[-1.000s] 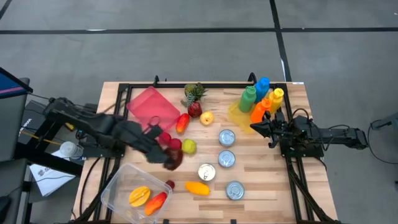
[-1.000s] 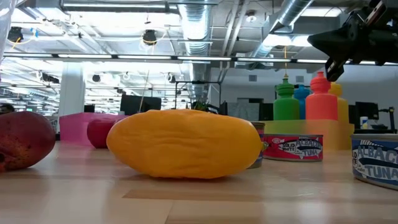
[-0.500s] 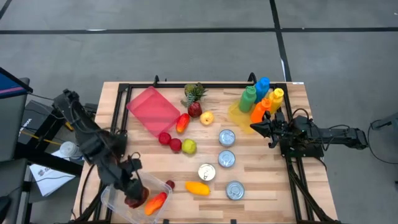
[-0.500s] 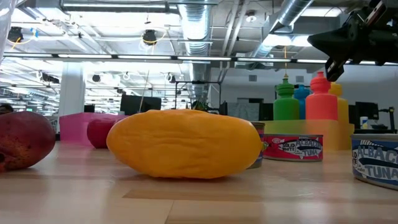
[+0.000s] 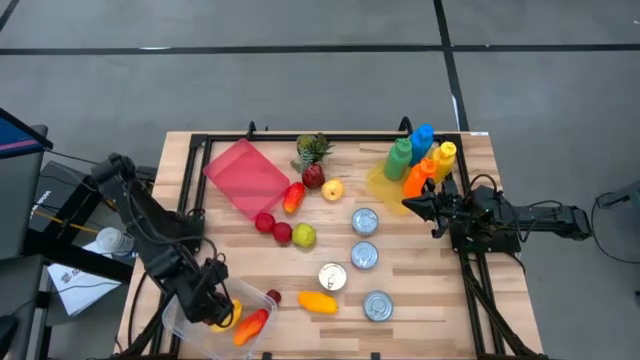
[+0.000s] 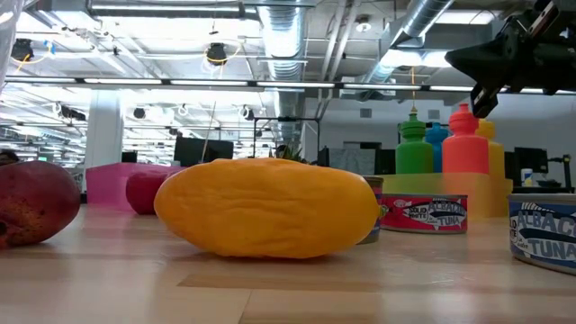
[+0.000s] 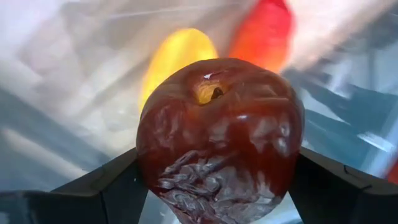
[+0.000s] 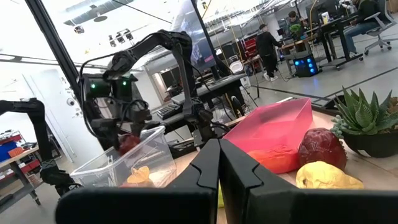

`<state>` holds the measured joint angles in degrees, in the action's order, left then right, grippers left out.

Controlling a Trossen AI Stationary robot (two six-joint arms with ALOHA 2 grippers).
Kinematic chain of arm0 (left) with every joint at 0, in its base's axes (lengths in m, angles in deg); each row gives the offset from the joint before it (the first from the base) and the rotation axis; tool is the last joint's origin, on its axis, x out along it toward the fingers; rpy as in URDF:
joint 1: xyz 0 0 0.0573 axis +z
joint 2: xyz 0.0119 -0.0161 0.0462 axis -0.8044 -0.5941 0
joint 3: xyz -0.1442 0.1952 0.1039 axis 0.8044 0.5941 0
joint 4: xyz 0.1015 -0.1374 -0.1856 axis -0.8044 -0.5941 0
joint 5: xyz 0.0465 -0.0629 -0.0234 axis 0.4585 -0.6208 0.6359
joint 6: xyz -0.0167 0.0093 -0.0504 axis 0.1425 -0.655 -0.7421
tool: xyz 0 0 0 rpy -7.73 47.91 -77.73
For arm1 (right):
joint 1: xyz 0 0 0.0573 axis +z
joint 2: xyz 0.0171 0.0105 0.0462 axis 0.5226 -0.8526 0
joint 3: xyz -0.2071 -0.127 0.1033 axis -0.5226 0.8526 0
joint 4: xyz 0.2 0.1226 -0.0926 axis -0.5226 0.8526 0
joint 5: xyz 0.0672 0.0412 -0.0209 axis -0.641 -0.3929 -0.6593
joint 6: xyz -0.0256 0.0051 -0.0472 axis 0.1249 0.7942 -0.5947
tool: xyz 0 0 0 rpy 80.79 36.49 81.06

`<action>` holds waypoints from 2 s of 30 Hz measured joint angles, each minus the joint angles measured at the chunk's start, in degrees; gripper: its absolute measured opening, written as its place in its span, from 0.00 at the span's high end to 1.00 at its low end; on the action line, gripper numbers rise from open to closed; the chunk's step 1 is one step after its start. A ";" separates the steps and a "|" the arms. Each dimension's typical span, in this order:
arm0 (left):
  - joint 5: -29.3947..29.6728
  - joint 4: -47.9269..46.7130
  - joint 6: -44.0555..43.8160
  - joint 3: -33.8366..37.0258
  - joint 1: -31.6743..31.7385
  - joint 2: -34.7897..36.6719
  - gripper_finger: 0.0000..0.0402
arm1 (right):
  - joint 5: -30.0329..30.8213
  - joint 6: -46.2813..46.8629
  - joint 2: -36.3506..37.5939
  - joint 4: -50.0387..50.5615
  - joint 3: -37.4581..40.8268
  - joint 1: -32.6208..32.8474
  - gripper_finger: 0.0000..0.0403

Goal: Pick & Place Food Item
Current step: Put the bottom dark red apple into the transparent bin

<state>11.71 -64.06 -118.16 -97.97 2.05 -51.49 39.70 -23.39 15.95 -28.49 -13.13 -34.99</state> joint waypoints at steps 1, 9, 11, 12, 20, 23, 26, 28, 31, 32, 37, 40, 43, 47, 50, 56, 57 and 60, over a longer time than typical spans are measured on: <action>-0.36 -1.19 0.00 0.00 0.02 -0.45 0.21 | 0.00 0.00 -0.02 0.00 0.00 -0.02 1.00; -0.76 -7.34 -1.14 0.00 0.04 -2.34 0.21 | 0.00 0.00 0.00 0.00 0.00 -0.01 1.00; -0.20 -7.79 -0.53 0.00 0.02 -2.67 0.21 | 0.00 0.00 -0.01 0.00 0.00 -0.01 1.00; 0.21 -8.03 -0.24 0.00 0.04 -2.81 0.21 | 0.00 0.00 0.00 0.00 0.00 -0.01 1.00; 3.79 -8.66 0.96 0.00 0.04 -3.27 0.20 | 0.00 0.00 -0.01 0.00 0.00 0.00 1.00; 3.79 -8.66 1.00 0.00 0.02 -3.27 0.19 | 0.00 0.00 0.00 0.00 0.00 -0.02 1.00; 3.82 -8.66 1.10 0.00 0.04 -3.27 0.17 | 0.00 0.00 0.00 0.00 0.00 -0.02 1.00; 3.79 -8.66 1.14 0.00 0.04 -3.27 0.16 | 0.00 0.00 -0.01 0.00 0.00 -0.02 1.00; 3.89 -8.66 1.14 0.00 0.04 -3.27 0.14 | 0.00 0.00 -0.01 0.00 0.00 -0.02 1.00; 4.00 -8.66 1.11 0.00 0.04 -3.27 0.14 | 0.00 0.00 0.00 0.00 0.00 0.00 1.00; 3.78 -8.64 1.14 0.00 0.64 -3.26 0.13 | 0.00 0.00 0.00 0.00 0.00 0.00 1.00; 0.47 -8.31 1.14 0.00 1.11 -3.22 0.13 | -0.01 0.00 -0.02 0.01 0.00 0.00 1.00; -2.84 -8.05 1.14 0.00 1.23 -3.22 0.13 | 0.00 0.00 0.00 0.00 0.00 -0.02 1.00; -3.86 -8.03 0.80 0.00 1.24 -3.22 0.12 | 0.00 -0.01 0.00 0.01 0.00 -0.01 1.00; -3.88 -8.03 0.55 0.00 1.57 -3.20 0.12 | 0.00 0.00 0.00 0.02 0.00 -0.02 1.00; -3.52 -6.88 0.50 0.00 2.47 -3.20 0.13 | 0.00 0.00 -0.01 0.02 0.00 0.00 1.00; -3.10 -6.23 0.52 0.00 2.47 -3.20 0.13 | 0.00 0.00 0.00 0.00 0.00 -0.02 1.00; -1.59 -4.88 0.50 0.00 2.47 -3.20 0.13 | 0.00 0.00 0.00 0.02 0.00 0.00 1.00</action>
<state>10.12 -68.94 -117.66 -97.97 4.52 -54.70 39.70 -23.39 15.95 -28.47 -13.13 -34.99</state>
